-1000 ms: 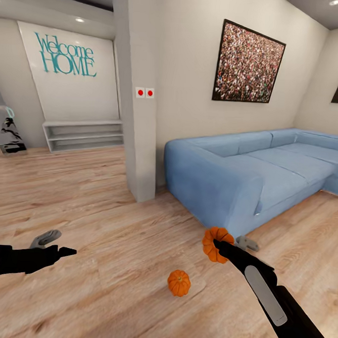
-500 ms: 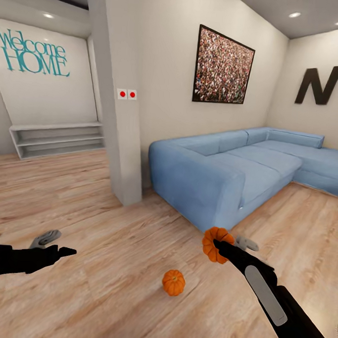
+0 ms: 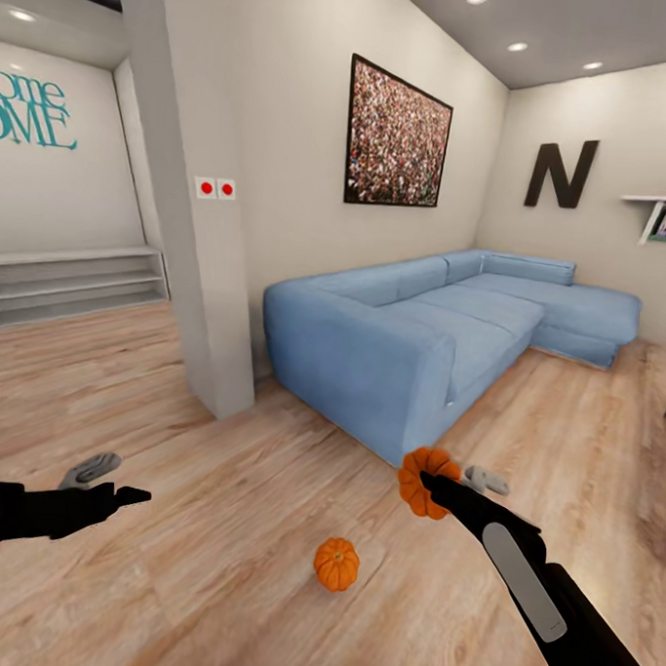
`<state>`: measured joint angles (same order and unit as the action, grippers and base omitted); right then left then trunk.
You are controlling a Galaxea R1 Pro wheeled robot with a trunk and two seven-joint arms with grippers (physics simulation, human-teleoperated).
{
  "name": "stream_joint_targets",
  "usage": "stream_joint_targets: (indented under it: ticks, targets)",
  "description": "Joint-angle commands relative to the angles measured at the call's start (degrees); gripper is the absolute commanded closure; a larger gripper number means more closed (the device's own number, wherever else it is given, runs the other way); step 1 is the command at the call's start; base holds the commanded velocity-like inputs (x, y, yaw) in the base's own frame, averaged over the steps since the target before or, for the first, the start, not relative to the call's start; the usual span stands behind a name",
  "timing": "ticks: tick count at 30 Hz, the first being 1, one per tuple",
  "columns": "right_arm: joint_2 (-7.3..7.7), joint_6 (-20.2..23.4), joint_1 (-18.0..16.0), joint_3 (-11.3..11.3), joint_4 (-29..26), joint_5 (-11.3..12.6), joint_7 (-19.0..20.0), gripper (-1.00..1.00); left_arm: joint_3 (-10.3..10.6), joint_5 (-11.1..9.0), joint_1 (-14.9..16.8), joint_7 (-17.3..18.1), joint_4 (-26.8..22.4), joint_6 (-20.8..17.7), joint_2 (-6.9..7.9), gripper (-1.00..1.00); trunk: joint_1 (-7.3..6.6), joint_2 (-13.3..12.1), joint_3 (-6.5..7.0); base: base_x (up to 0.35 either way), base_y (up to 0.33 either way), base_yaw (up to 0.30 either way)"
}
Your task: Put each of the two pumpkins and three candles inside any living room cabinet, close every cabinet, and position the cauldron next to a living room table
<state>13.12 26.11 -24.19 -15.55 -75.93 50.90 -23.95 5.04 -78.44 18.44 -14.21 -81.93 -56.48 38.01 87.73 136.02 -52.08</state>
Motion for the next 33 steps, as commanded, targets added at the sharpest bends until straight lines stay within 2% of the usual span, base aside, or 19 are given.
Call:
stream_joint_targets:
  ticks: [1,20,33]
  targets:
    - [0.06,-0.01,-0.07,-0.14,-0.09,0.6,-0.62,1.0,0.05,-0.62,0.02,-0.56,-0.05,-0.03,0.05,-1.0,0.0,0.03,-0.01,0.102,0.236,-0.266]
    - [0.05,-0.01,-0.07,-0.14,-0.09,0.6,-0.63,1.0,0.05,-0.62,0.02,-0.56,-0.24,-0.03,0.05,-1.0,0.0,0.03,0.95,0.158,0.221,-0.26]
    - [-0.02,-0.02,-0.07,-0.18,0.07,0.6,-0.66,1.0,0.19,-0.65,0.02,-0.56,-0.32,-0.03,0.05,-1.0,0.0,0.03,1.66,0.044,0.029,-0.256]
